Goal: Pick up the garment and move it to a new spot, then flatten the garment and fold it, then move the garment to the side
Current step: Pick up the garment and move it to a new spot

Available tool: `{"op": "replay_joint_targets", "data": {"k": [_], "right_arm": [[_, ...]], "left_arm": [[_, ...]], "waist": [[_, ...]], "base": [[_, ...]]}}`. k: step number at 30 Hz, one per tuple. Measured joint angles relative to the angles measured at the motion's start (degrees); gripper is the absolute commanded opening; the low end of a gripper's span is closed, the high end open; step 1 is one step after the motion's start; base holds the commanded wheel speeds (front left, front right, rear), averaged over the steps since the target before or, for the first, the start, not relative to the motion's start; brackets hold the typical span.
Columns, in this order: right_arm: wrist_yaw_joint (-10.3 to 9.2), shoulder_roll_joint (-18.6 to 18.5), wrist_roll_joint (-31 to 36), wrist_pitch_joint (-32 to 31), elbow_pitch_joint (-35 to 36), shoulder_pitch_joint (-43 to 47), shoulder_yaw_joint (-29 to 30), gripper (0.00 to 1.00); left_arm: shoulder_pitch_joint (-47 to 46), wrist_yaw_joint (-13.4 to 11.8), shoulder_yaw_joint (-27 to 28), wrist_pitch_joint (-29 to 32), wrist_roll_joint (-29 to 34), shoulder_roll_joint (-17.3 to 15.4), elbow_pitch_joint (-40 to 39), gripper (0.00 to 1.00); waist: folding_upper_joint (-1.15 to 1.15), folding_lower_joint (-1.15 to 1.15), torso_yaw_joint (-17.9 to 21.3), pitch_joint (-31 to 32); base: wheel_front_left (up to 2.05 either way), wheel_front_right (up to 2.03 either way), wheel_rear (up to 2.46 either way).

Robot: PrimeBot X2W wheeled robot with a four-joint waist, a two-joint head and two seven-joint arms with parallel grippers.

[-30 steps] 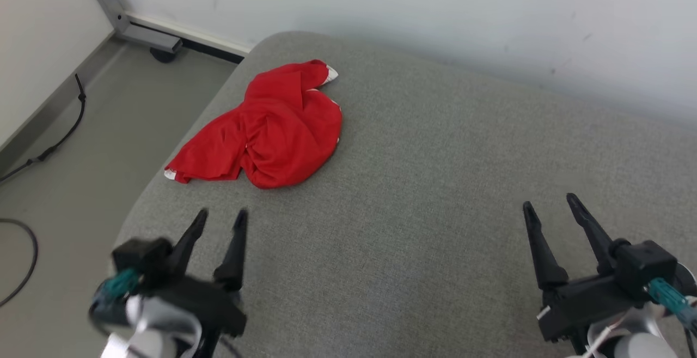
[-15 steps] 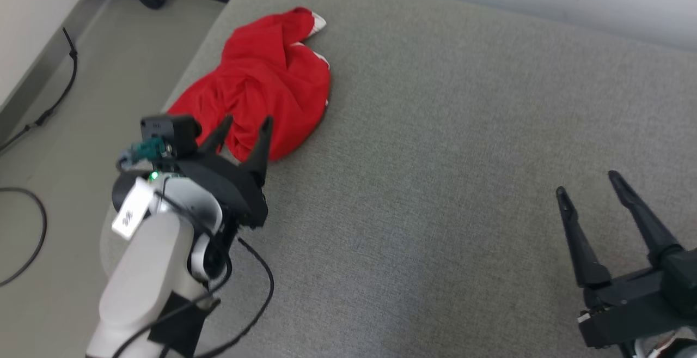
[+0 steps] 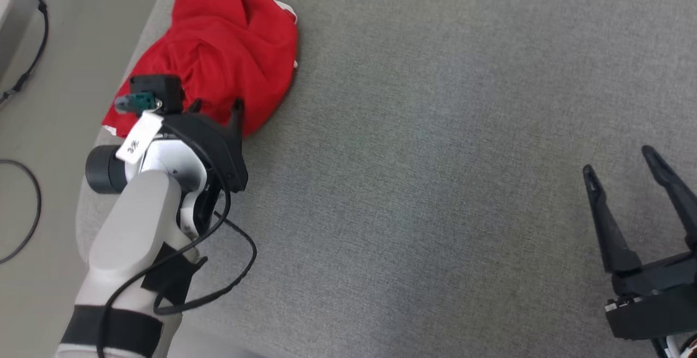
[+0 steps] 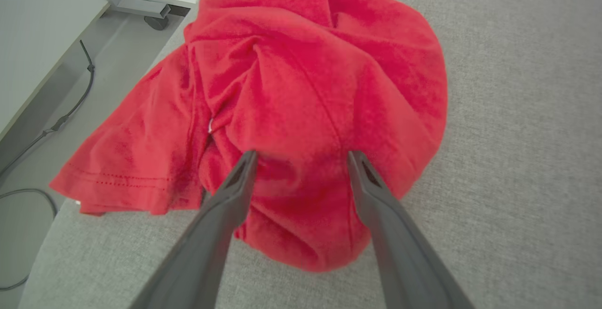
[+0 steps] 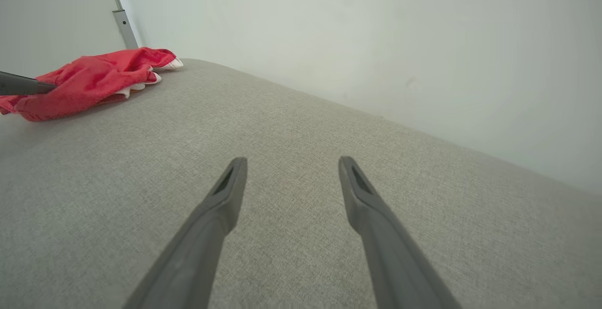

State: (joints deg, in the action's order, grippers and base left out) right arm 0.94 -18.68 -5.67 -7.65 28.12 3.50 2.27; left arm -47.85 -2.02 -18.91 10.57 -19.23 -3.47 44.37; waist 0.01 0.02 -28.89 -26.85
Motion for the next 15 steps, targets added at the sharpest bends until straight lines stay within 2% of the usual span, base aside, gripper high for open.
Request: {"op": "replay_joint_targets", "data": {"k": [8, 9, 10, 11, 15], "right_arm": [[0.00, -0.54, 0.19, -2.00, 1.68, -0.54, 0.19, 1.00], [0.00, -0.55, 0.19, -2.14, 1.76, -0.53, 0.16, 1.00], [0.00, -0.57, 0.19, -2.49, 1.86, -0.53, 0.14, 1.00], [0.00, -0.64, 0.19, -2.66, 1.91, -0.53, 0.11, 1.00], [0.00, -0.70, 0.19, -3.50, 2.14, -0.58, -0.21, 1.00]], "left_arm": [[-3.89, -0.10, 0.36, 0.00, -0.46, 1.05, 5.87, 1.00], [-4.19, -0.33, 0.57, 0.00, -0.52, 1.11, 6.62, 0.87], [-4.37, -0.59, 0.89, 0.00, -0.54, 1.16, 7.16, 0.11], [-4.47, -0.71, 1.07, -0.01, -0.55, 1.20, 7.68, 0.00], [-5.34, -0.74, 1.03, -0.43, -0.57, 1.51, 9.75, 0.00]], "waist": [[0.00, 0.00, 0.47, -1.68], [0.00, -0.01, 0.46, -1.69], [0.00, -0.01, 0.44, -1.71], [0.00, -0.01, 0.40, -1.72], [-0.01, -0.01, 0.20, -1.74]], "base": [[0.00, 0.00, 0.00], [0.00, 0.00, 0.00], [0.00, 0.00, 0.00], [0.00, 0.00, 0.00], [0.00, 0.00, 0.00]]}}
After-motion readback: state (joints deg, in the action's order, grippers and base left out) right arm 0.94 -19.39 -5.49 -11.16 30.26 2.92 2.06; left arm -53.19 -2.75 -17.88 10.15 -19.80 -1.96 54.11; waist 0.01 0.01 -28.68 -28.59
